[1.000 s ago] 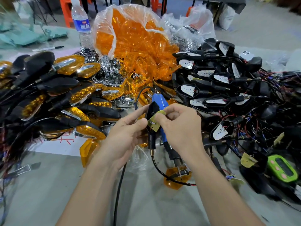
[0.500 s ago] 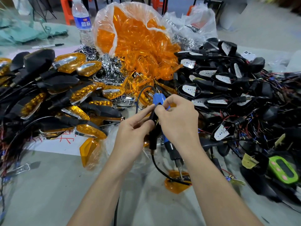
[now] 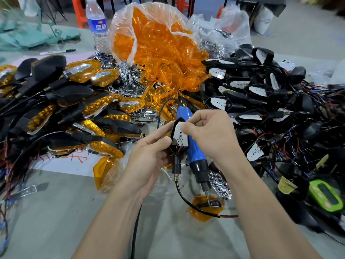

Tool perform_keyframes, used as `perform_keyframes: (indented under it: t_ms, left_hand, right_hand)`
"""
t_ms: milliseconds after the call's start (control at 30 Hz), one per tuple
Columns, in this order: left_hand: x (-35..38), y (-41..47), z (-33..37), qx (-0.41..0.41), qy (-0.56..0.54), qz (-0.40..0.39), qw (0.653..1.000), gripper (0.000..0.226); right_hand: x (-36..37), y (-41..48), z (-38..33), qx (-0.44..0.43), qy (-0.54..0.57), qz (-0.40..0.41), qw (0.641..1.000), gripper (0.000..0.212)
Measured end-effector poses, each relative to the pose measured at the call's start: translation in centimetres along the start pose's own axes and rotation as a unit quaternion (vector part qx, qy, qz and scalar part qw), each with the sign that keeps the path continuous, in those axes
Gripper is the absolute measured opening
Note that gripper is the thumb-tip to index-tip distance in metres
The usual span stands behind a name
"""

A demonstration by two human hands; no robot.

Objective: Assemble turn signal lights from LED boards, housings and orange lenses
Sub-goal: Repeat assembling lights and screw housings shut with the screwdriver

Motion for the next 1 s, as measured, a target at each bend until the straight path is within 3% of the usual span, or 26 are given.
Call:
perform_keyframes:
  t_ms: [133,367,500,667,833,1000]
  left_hand:
    - [0.2,-0.1,-0.1,0.002,0.007,0.010,1.000,0.041]
    - [0.8,-0.3,-0.1,0.035,0.022,0.048,0.998,0.048]
    - [1.1,-0.7,0.3,0.054,0.017,0.051,0.997,0.042]
    - [2.0,-0.8,1.3,0.081,0.086,0.031,0.993,0.033]
    - [2.1,-0.7,1.8,0.094,0.182,0.030,0.978,0.050]
    - [1.5,-0.7,2.2,0.106,0.201,0.042,0.973,0.057]
  right_hand:
    - [-0.2,-0.3,-0.2,-0.011,-0.060,0.051,0.997,0.020]
    - [-0.2,-1.4,0.2,0.002,-0.060,0.112,0.992,0.017]
    - [0.4,-1.6,0.6,0.013,0.008,0.096,0.995,0.003]
    - [0.9,-2.2,1.0,0.032,0.070,0.109,0.991,0.016]
    - [0.8,-2.6,1.8,0.043,0.080,0.136,0.987,0.016]
    - [1.6,-2.2,1.1,0.014,0.074,0.077,0.994,0.017]
Point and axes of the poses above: each hand's wrist, its own y-axis towards the middle knuckle, its own x-axis out of the palm, z = x × y, the point moved 9 cm from there along y, towards the middle knuckle, and after that the axes turned 7 degrees about -y, right-handed, at the moved point
